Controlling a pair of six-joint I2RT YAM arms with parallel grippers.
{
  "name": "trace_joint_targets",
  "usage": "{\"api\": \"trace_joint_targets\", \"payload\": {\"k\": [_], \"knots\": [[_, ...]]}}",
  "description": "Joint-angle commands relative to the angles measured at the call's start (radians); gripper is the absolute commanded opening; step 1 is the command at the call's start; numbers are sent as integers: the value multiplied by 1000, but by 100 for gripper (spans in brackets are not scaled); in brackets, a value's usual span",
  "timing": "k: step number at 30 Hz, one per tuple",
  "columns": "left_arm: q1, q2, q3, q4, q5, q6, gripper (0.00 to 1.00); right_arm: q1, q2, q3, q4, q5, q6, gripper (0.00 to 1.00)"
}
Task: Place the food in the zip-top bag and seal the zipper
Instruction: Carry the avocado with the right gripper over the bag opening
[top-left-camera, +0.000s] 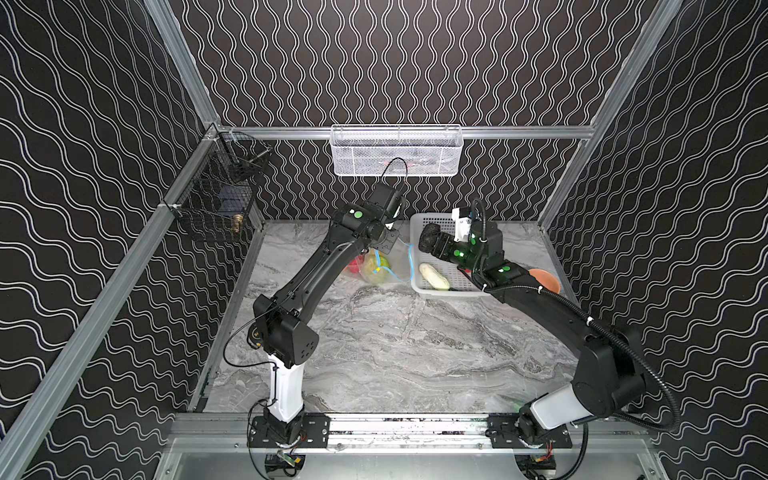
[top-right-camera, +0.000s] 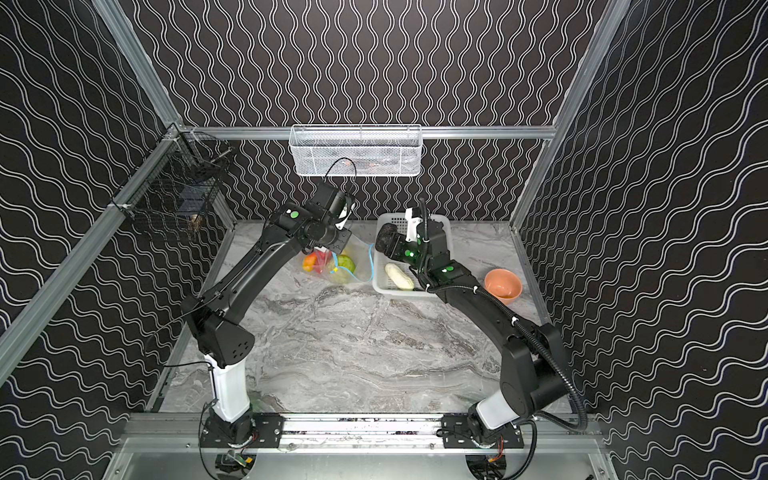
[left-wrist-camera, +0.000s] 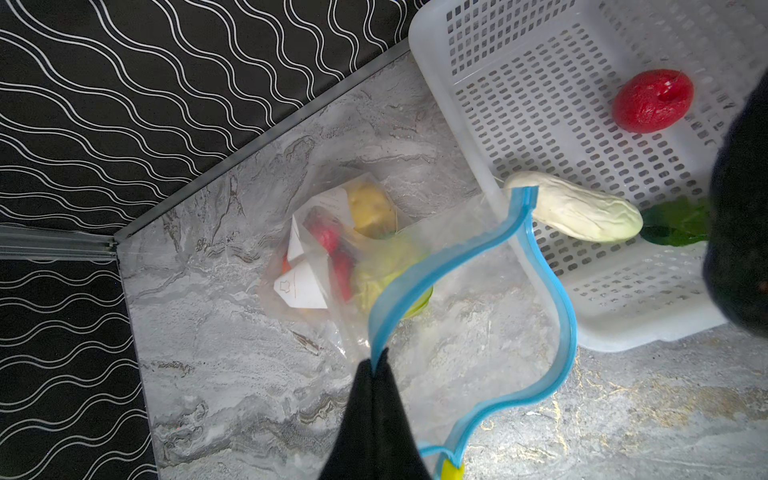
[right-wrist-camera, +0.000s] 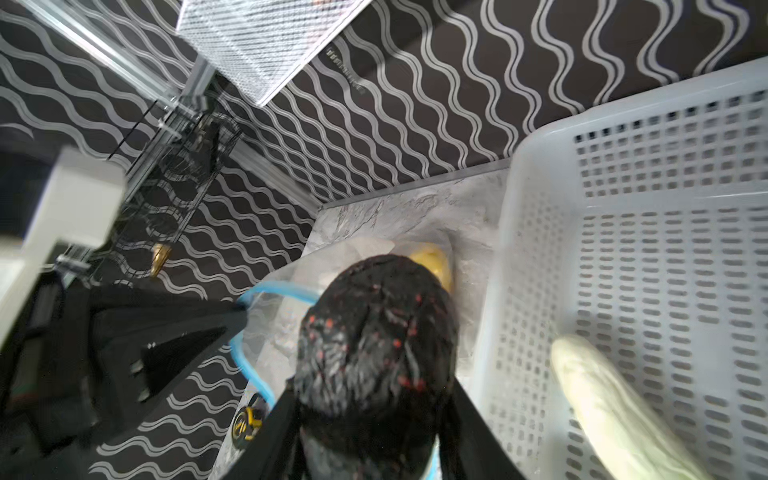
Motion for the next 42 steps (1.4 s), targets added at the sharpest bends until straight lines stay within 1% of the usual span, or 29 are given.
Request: {"api": "trace_joint_targets", "payload": {"k": [1, 7, 12, 26, 32, 42], "knots": [[0, -4, 11, -2, 8, -7, 0, 14, -8, 6, 23, 43, -19, 33], [0, 3, 15, -6, 15, -7, 0, 43, -11, -5, 39, 35, -36, 32], [0, 5, 19, -6, 14, -7, 0, 72, -8, 5, 33, 29, -83, 32], [-5, 7, 31, -11, 2, 0, 0, 145, 63, 87, -51, 67, -192, 31], [-6, -3, 14, -3, 4, 3, 0, 181, 96, 134, -115, 164, -271, 31], [-8, -4, 23, -5, 6, 2, 0, 186, 132, 151, -121, 192, -327, 31]]}}
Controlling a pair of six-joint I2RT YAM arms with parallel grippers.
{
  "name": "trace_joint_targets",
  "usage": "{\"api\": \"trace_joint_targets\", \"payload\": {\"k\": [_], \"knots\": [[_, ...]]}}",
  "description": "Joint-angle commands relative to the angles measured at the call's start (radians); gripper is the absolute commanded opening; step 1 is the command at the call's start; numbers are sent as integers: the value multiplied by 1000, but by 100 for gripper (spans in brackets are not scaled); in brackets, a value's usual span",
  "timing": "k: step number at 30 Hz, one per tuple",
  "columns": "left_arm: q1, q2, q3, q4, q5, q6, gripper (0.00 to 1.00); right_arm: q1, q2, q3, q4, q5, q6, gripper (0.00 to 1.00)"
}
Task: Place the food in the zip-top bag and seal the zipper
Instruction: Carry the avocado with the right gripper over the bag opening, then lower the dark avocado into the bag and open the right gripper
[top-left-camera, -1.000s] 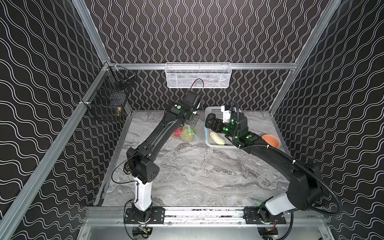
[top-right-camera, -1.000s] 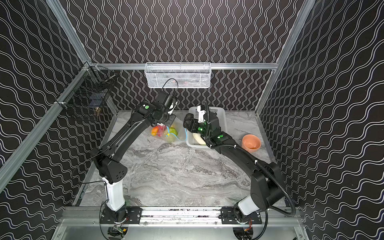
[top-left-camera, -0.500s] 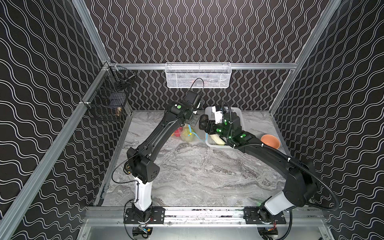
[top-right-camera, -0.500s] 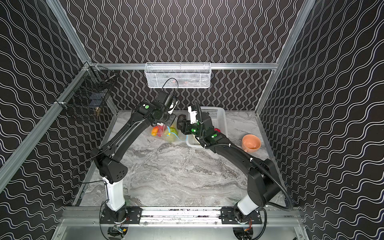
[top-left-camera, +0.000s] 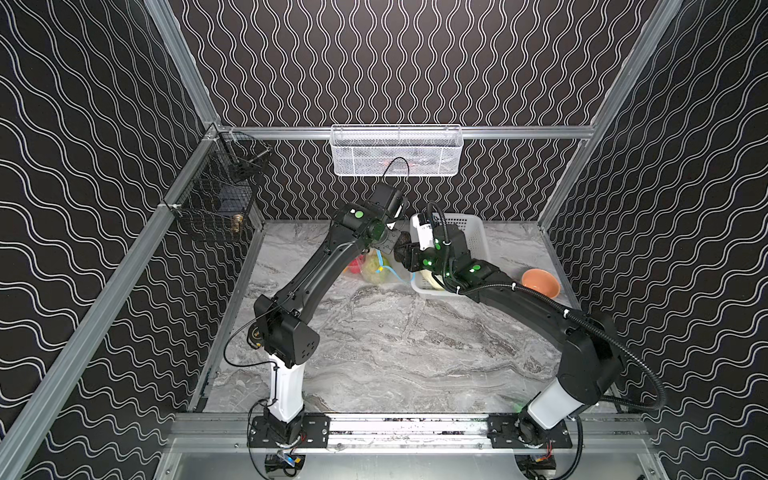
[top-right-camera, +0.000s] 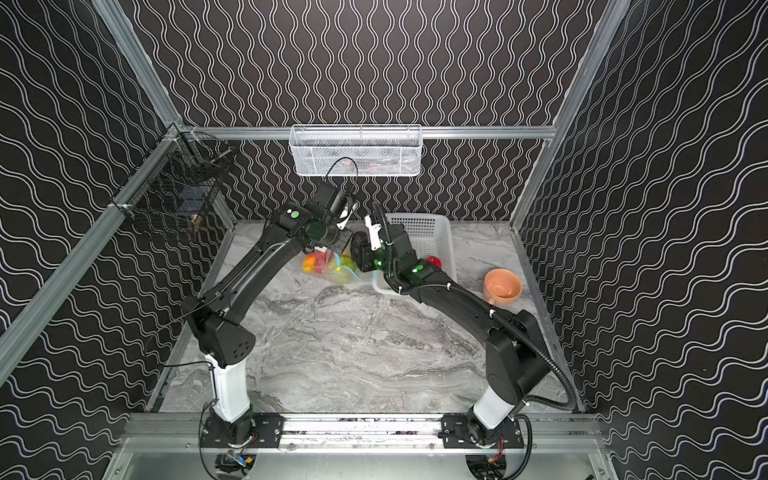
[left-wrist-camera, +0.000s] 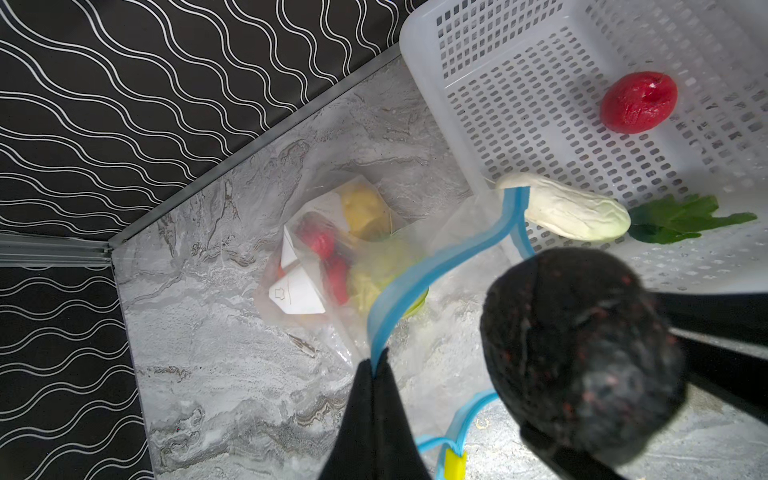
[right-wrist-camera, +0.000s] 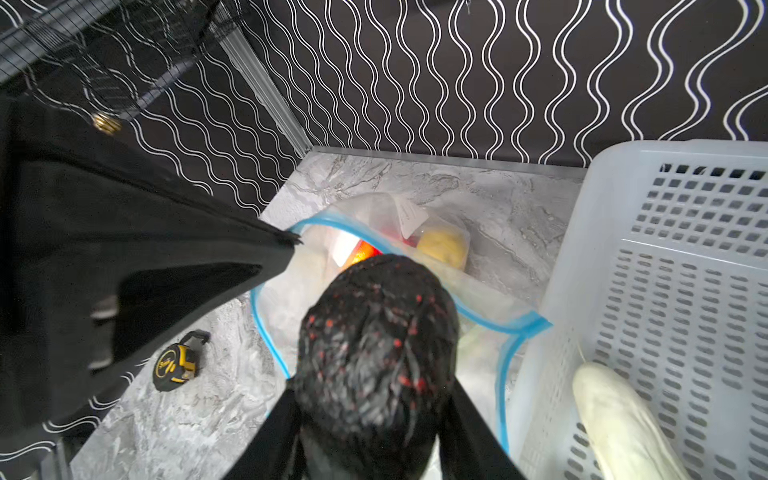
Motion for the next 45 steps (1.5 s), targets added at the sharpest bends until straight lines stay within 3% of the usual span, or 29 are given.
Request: {"api": "trace_joint_targets", "payload": {"k": [1, 16, 34, 41, 45], "knots": [[-1, -9, 10, 1, -2, -1, 0, 1, 11, 6, 11, 25, -35, 31], [-1, -13, 1, 5, -3, -2, 0, 2, 101, 69, -42, 32, -41, 33], [-1, -9, 21, -4, 0, 1, 0, 11, 182, 146, -74, -1, -9, 43], [-2, -14, 11, 0, 4, 0, 0, 13, 217, 202, -105, -6, 15, 66], [-1, -13, 13, 0, 5, 1, 0, 13, 222, 218, -118, -6, 25, 75]]}}
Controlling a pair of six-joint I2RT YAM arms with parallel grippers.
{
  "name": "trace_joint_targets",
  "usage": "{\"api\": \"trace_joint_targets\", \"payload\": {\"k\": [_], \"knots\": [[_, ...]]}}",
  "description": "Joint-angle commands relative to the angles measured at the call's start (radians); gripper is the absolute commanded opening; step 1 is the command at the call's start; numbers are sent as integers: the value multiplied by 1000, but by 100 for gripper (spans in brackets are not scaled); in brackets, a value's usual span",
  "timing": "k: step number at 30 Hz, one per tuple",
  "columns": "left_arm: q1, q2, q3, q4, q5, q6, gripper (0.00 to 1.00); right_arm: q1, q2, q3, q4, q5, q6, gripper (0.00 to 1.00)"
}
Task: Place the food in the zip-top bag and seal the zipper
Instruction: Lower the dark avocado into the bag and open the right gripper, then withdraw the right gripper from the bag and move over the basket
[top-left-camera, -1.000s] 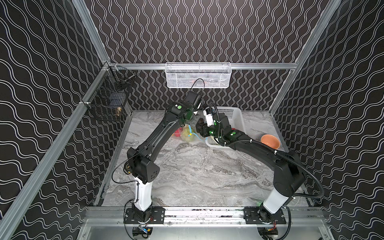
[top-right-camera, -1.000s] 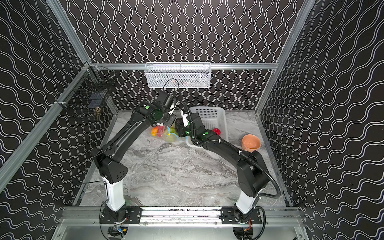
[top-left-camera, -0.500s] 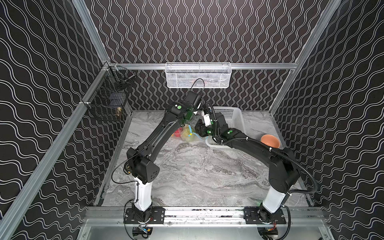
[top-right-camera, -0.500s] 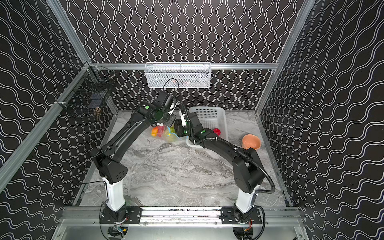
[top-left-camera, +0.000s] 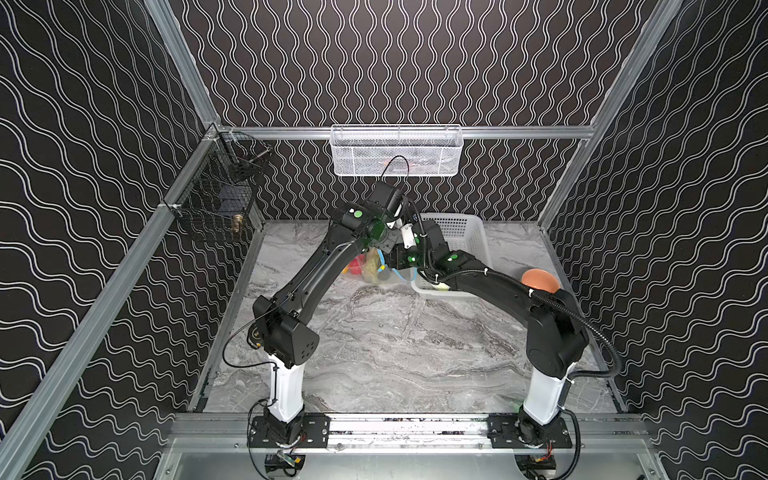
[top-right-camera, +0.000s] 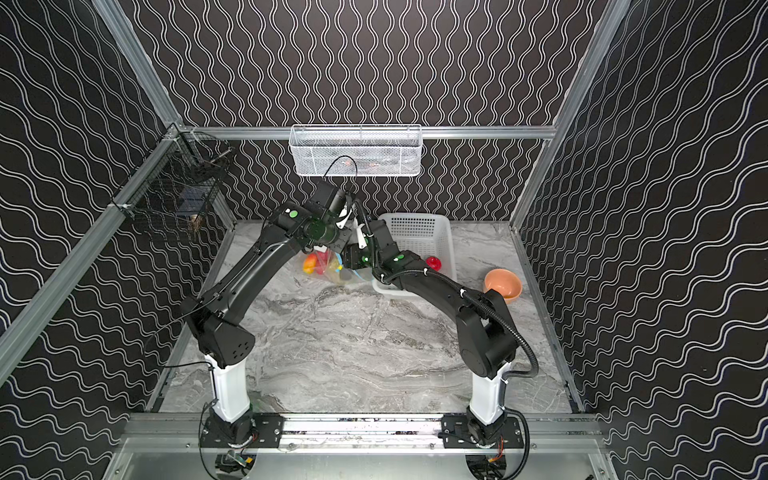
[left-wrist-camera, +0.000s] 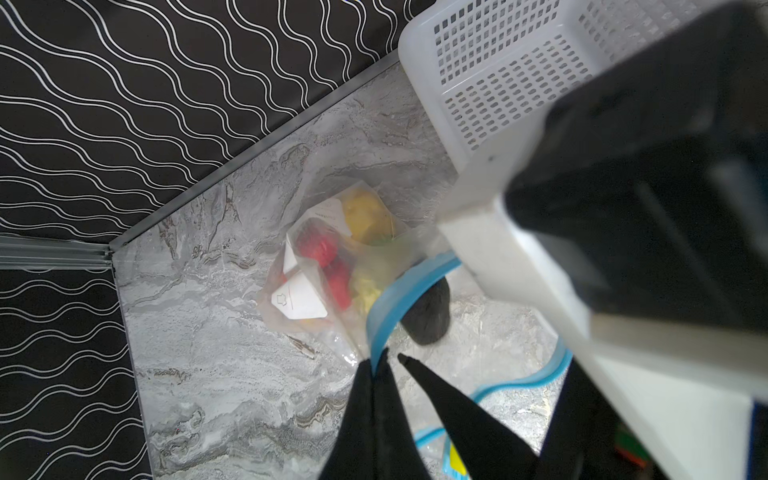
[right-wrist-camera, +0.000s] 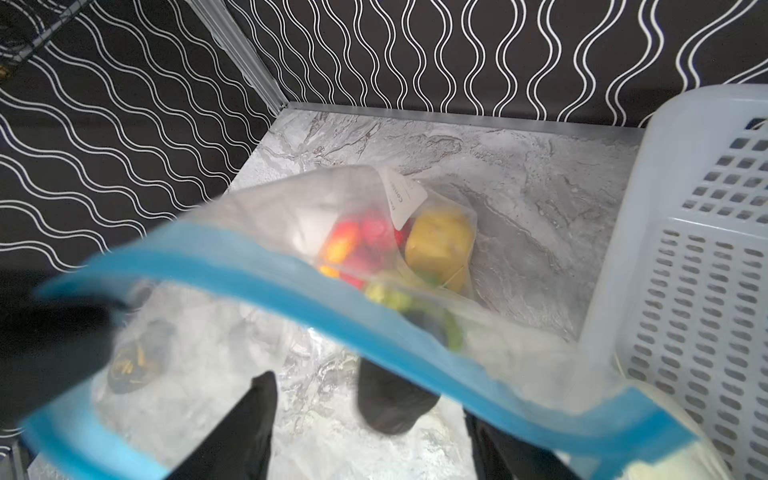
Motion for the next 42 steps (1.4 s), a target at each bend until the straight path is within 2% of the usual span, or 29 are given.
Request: {"api": "trace_joint_targets", "payload": {"k": [1, 22, 29, 42], "knots": [[-2, -11, 0, 7, -3, 1, 0, 1, 4, 17, -13, -14, 11, 77], [0, -19, -16, 18, -15, -1, 0, 1, -111, -103, 18, 5, 42, 87], [0, -28, -32, 25, -19, -2, 0, 0, -156, -126, 14, 41, 50, 99], [0, -31, -34, 30, -33, -8, 0, -16, -217, -137, -26, 130, 36, 99]]}}
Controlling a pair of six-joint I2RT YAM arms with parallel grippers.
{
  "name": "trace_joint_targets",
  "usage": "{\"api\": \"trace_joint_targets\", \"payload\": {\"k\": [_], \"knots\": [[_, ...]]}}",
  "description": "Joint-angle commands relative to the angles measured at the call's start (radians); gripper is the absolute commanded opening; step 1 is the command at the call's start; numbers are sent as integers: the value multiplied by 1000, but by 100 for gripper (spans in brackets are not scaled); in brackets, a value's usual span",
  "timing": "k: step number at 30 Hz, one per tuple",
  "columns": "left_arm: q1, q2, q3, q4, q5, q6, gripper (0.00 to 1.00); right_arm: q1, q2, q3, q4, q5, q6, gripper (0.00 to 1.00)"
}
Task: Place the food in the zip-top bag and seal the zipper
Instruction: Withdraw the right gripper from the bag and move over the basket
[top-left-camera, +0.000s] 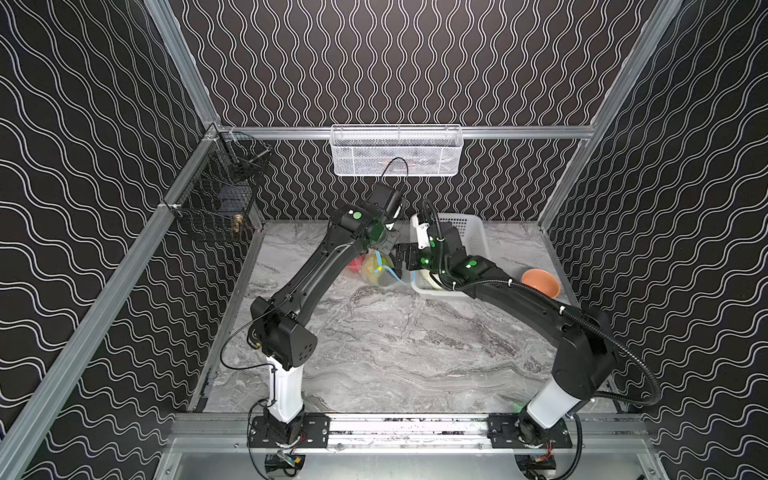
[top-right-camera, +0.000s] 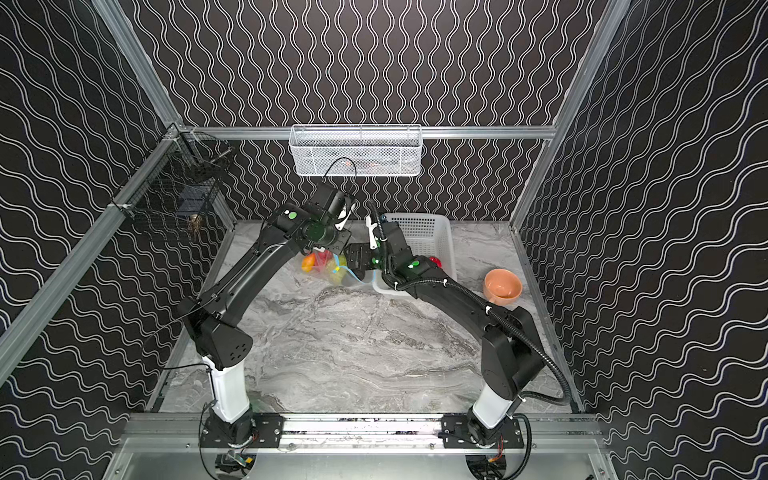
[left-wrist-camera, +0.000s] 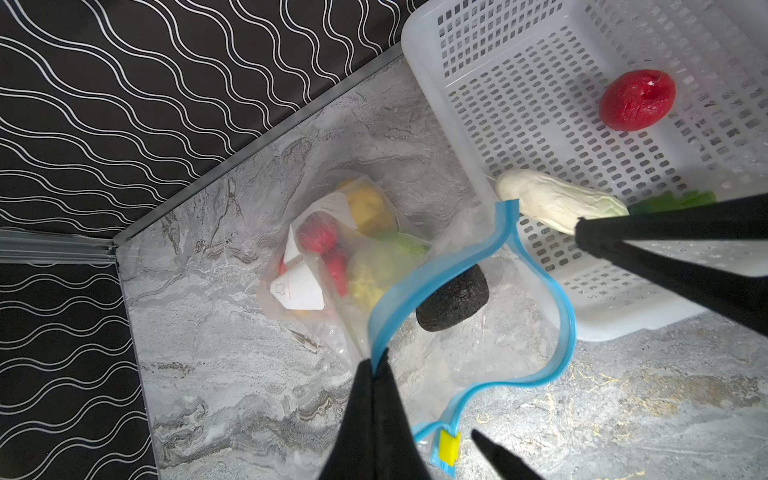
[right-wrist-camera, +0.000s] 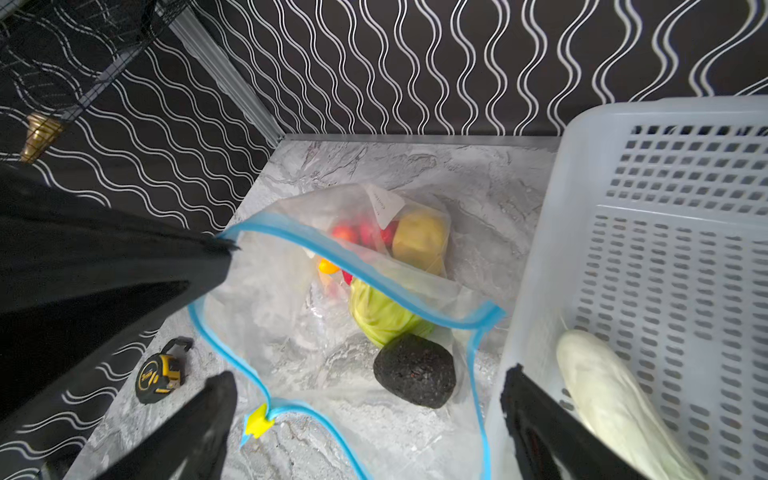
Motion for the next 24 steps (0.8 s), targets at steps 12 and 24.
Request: {"api": "trace_joint_targets", "payload": {"k": [12, 24], "knots": [[0, -13, -11, 36, -69, -13, 0, -114, -55, -7, -70, 46, 32, 99], [0, -26, -43, 53, 39, 7, 0, -193, -30, 32, -173, 43, 68, 99]]}}
